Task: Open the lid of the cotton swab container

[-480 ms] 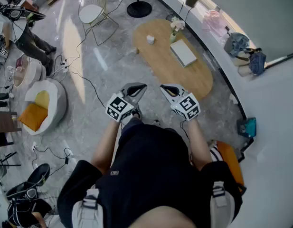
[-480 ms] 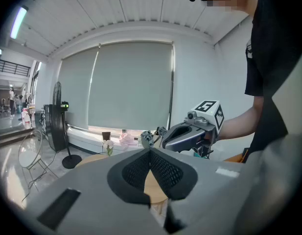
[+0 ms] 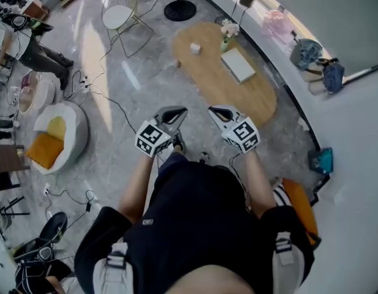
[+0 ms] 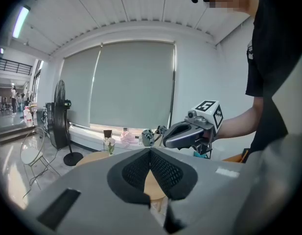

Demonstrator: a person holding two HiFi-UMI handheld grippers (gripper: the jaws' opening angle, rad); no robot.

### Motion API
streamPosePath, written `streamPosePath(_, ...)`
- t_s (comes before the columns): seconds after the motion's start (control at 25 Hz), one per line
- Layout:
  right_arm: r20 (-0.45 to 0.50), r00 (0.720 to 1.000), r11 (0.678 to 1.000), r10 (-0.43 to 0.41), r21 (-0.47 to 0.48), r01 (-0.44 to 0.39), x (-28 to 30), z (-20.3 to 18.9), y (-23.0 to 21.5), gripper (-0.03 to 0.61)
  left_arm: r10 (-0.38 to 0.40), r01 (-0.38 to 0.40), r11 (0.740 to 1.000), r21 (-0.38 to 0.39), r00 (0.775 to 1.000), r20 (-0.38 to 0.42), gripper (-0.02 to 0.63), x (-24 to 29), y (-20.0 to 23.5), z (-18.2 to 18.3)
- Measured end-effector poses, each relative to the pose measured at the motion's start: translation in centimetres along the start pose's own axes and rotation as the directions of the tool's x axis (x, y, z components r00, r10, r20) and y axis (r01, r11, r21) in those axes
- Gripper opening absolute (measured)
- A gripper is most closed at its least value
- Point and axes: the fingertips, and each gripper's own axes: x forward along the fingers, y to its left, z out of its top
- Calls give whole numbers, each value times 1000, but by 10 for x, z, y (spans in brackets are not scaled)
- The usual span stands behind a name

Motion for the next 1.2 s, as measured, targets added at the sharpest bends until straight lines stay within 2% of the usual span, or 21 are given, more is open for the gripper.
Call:
streamPosePath(0.4, -16, 999, 999, 43, -18, -43, 11, 2, 16, -6, 15, -15, 1000, -21, 1000, 19, 0, -15, 12, -7)
streamPosePath(0.68, -50, 998, 1000, 27, -11, -28, 26, 4, 16, -6, 2, -2, 1000, -22, 1000, 19, 0, -15, 27, -8)
streamPosePath(1.2, -91, 996, 1000, -10, -16, 9, 56, 11, -14, -6, -13, 14, 1000, -27, 999, 31, 0, -4, 76, 6)
